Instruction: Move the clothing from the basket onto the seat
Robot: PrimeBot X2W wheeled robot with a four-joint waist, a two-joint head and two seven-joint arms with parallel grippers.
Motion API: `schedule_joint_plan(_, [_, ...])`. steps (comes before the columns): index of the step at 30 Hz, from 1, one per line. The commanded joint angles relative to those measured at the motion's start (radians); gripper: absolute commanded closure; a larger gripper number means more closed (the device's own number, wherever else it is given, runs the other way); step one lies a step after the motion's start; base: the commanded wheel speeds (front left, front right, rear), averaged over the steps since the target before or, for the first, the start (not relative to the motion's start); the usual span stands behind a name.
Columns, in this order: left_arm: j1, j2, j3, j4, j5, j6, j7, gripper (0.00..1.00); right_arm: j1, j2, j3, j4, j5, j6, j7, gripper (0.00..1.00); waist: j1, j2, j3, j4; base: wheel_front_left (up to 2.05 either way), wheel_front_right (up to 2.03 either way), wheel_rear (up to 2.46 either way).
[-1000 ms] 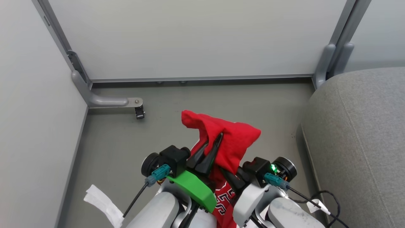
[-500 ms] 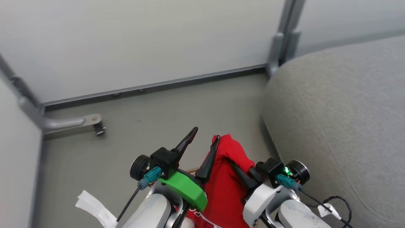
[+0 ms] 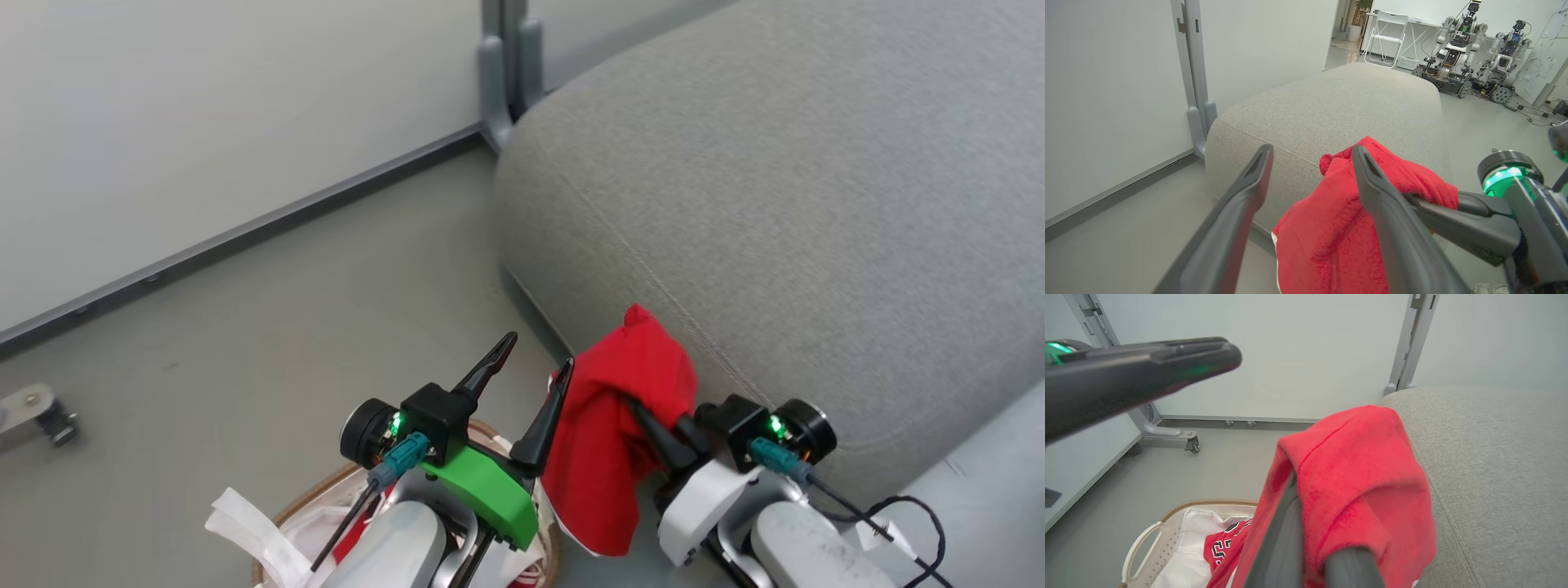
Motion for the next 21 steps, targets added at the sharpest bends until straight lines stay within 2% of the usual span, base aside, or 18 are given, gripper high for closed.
schedule_joint_plan(1, [-0.02,0.007,0.006,0.001,0.016,-0.002,-0.001,0.0,-0.03,-0.01,-0.01,-0.005,-0.01,-0.001,-0.002,1.0,0.0,0.0041,0.066,-0.101,0.0,0.0,0.0])
schedule_joint_plan(7, [-0.036,0.019,-0.006,0.009,0.026,-0.002,-0.001,0.0,-0.158,-0.079,-0.058,-0.004,-0.036,-0.001,-0.002,1.0,0.0,0.0041,0.133,-0.069,0.0,0.0,0.0])
schedule_joint_plan(16, [-0.091,0.059,-0.036,0.014,0.031,-0.002,-0.001,0.0,-0.421,-0.254,-0.165,0.035,-0.096,-0.001,-0.002,1.0,0.0,0.0041,0.281,0.066,0.0,0.0,0.0])
schedule_joint_plan(21, [-0.126,0.073,-0.044,-0.001,0.033,-0.002,-0.001,0.0,-0.561,-0.321,-0.262,0.099,-0.129,-0.001,-0.002,1.0,0.0,0.0041,0.363,0.136,0.0,0.0,0.0])
